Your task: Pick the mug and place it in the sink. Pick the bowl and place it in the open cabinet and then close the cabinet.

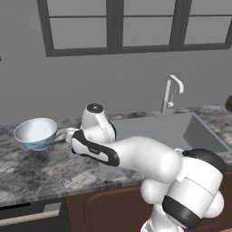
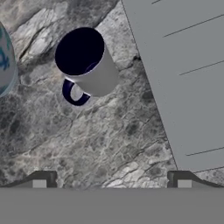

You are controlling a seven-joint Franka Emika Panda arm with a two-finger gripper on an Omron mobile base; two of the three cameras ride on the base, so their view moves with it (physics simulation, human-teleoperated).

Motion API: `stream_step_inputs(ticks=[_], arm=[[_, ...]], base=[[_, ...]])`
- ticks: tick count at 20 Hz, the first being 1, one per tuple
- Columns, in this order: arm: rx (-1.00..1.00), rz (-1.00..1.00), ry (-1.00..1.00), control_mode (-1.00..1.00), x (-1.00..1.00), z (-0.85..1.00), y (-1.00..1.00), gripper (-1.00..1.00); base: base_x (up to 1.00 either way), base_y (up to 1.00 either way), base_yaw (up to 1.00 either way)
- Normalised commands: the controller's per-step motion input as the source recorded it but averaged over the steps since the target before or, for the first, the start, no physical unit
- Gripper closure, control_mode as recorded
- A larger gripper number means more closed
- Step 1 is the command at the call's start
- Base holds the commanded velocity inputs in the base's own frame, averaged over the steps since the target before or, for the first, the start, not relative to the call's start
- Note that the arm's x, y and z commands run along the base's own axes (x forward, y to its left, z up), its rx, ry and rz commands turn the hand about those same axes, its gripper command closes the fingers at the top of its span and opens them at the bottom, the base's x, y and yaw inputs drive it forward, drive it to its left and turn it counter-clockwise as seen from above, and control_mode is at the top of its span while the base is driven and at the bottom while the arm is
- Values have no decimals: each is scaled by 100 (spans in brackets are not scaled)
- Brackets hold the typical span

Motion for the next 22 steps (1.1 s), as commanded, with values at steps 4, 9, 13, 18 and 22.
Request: stream_step_inputs(ticks=[4,9,13,18,22], arm=[[0,-1,0,-100,26,0,7,-100],[0,-5,1,-100,4,-3,14,-100],[0,-14,1,-100,3,0,14,-100],[0,-15,9,-100,12,-5,12,-100],[0,-2,7,-100,9,-15,0,-100]], base=[[0,0,0],[0,0,0],[0,0,0],[0,0,0],[0,0,0]])
